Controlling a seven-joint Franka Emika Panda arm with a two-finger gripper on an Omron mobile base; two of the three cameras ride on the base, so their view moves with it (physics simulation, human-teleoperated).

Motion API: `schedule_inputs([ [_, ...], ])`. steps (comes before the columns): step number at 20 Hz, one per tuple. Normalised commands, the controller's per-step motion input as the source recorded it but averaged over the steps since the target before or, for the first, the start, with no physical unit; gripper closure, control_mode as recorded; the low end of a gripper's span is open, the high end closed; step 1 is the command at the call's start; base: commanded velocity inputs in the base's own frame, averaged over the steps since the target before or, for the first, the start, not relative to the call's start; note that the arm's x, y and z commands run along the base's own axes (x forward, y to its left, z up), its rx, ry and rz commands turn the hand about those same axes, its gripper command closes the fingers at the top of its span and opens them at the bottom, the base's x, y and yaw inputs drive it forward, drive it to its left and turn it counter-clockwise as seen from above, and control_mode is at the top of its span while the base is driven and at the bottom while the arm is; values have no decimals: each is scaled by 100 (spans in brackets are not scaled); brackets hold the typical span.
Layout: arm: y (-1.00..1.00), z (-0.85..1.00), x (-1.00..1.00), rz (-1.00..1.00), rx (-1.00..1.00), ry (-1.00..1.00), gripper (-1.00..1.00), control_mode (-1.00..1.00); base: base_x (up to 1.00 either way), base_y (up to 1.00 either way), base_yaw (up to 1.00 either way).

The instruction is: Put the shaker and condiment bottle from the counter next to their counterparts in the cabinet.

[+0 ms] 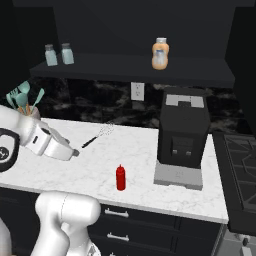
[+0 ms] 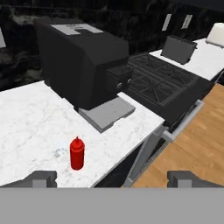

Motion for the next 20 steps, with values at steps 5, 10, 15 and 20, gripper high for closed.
schedule_inputs([
  [5, -38, -100, 1, 3, -13, -26, -100, -100, 0, 0, 0],
  [10, -4, -85, -6, 3, -22, -37, -100, -100, 0, 0, 0],
  [15, -21, -92, 0, 3, -18, -35, -100, -100, 0, 0, 0],
  [20, -35, -87, 0, 4, -14, -34, -100, -100, 0, 0, 0],
])
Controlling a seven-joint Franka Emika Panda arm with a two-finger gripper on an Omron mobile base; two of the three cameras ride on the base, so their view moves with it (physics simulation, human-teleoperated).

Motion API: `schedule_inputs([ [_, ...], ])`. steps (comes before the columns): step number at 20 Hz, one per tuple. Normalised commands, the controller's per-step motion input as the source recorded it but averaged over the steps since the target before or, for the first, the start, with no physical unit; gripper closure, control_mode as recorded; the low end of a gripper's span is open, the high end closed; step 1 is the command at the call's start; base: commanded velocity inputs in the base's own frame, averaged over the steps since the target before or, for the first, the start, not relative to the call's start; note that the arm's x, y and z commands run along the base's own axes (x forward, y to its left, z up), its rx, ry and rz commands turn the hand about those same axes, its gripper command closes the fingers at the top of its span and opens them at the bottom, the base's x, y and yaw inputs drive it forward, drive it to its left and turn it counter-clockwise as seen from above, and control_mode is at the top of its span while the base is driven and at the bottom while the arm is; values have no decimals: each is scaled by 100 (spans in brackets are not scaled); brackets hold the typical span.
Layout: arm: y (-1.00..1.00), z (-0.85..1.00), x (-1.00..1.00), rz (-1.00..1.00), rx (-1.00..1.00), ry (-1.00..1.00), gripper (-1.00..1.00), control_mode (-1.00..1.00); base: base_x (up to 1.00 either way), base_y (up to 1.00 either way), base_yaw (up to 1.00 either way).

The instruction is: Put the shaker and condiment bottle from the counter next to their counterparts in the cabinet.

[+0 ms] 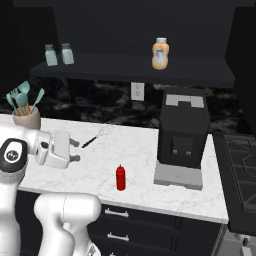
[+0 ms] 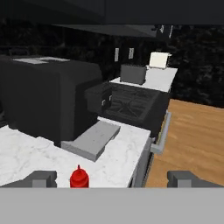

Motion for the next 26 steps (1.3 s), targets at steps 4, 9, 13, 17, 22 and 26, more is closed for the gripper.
schedule_inputs([
  [4, -6, -38, -17, 3, -15, -33, -100, -100, 0, 0, 0],
  [9, 0, -32, -14, 1, -8, -11, -100, -100, 0, 0, 0],
  [13, -21, -62, 0, 0, -1, -13, -100, -100, 0, 0, 0],
  [17, -13, -51, 0, -2, 0, -9, -100, -100, 0, 0, 0],
  [22, -22, -32, 0, -6, 0, -5, -100, -100, 0, 0, 0],
  [26, -29, -23, 0, -7, 0, -3, -100, -100, 0, 0, 0],
])
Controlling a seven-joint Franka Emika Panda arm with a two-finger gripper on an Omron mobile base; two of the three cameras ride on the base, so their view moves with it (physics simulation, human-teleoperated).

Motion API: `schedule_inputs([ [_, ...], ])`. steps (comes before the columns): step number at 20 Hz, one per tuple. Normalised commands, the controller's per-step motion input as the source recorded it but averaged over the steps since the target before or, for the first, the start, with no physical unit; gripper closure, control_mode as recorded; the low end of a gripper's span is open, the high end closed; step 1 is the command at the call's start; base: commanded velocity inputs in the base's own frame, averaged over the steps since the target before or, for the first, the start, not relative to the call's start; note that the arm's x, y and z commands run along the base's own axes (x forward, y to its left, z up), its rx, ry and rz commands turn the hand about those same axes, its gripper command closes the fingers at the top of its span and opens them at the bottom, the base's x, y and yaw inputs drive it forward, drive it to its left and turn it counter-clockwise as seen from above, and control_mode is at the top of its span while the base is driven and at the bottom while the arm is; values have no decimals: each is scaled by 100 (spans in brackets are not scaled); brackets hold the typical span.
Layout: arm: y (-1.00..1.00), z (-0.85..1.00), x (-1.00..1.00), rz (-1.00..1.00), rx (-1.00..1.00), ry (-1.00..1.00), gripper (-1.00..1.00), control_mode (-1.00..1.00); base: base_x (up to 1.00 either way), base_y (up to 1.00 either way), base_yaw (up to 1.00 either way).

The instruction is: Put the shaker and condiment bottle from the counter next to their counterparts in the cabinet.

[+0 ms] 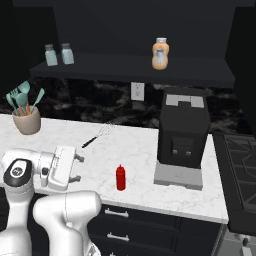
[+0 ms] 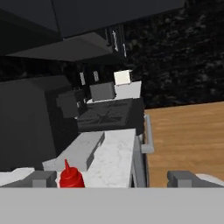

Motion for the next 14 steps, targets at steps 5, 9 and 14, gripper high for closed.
schedule_inputs([
  [5, -15, -12, 7, -8, -4, -1, -100, -100, 0, 0, 0],
  [9, -8, -26, 32, 0, 0, 0, -100, -100, 0, 0, 0],
  [14, -33, -28, 46, 0, 0, 1, -100, -100, 0, 0, 0],
])
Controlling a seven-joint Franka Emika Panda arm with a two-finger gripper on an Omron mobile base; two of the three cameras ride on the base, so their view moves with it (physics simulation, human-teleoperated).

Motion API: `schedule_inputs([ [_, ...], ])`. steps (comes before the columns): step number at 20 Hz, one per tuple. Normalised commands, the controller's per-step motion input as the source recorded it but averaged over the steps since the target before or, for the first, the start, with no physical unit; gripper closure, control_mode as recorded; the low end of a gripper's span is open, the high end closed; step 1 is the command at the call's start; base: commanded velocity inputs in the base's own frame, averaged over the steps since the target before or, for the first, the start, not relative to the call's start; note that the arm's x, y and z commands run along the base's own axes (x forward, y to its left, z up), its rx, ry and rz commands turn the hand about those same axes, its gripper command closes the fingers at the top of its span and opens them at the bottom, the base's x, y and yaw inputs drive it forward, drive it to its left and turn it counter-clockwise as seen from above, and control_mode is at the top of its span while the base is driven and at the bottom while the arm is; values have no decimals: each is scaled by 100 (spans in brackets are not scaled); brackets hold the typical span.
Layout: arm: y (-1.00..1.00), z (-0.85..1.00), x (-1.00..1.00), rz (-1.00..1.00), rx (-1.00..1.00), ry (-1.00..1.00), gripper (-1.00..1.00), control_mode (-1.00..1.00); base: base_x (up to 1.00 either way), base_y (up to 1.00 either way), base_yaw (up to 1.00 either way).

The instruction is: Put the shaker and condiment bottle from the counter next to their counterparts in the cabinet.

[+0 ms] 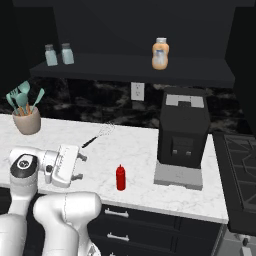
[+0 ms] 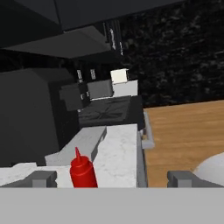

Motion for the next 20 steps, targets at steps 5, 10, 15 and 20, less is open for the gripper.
schedule_inputs([
  [5, -38, -21, 6, -7, 0, 4, -100, -100, 0, 0, 0],
  [10, -49, -23, 8, -14, 0, 5, -100, -100, 0, 0, 0],
  [15, -37, -38, 21, -6, 0, 1, -100, -100, 0, 0, 0],
  [20, -30, -45, 33, 0, 0, 0, -100, -100, 0, 0, 0],
])
